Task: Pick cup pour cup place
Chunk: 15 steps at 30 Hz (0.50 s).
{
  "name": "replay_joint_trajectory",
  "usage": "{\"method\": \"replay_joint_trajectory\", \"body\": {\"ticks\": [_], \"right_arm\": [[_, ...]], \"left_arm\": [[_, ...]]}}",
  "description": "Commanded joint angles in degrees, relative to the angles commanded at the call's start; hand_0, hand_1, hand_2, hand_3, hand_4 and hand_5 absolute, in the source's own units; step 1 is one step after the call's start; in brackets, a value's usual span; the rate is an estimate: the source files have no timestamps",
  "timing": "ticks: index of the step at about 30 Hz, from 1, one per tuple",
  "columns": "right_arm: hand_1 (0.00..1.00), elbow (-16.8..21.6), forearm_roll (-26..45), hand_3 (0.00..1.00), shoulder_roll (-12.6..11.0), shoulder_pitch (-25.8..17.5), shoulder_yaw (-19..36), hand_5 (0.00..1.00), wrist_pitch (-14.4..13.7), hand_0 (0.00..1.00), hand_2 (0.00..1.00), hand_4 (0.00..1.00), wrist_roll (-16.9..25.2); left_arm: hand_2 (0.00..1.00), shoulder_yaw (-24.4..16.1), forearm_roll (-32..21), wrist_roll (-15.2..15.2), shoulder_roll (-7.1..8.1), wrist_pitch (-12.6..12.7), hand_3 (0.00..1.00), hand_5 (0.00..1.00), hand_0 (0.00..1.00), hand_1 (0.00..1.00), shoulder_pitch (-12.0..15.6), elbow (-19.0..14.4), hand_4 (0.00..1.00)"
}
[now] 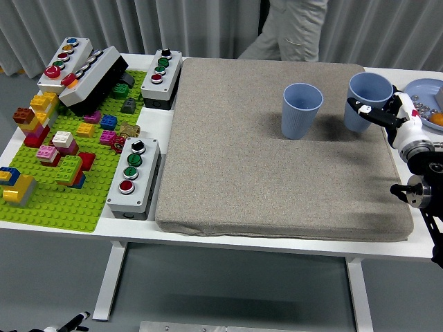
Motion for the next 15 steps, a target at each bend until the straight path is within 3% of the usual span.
{"method": "replay_joint_trajectory", "body": {"ticks": [15], "right_arm": [[0.751,-2.5,0.7,0.652,2.1,-1.6,-1.4,0.074,-0.7,0.862,0.592,0.728,4.6]], "left_arm": [[0.883,0.7,-0.3,0.0,-0.01,-0.1,0.816,0.998,0.827,0.828,0.1,0.0,0.641]]}}
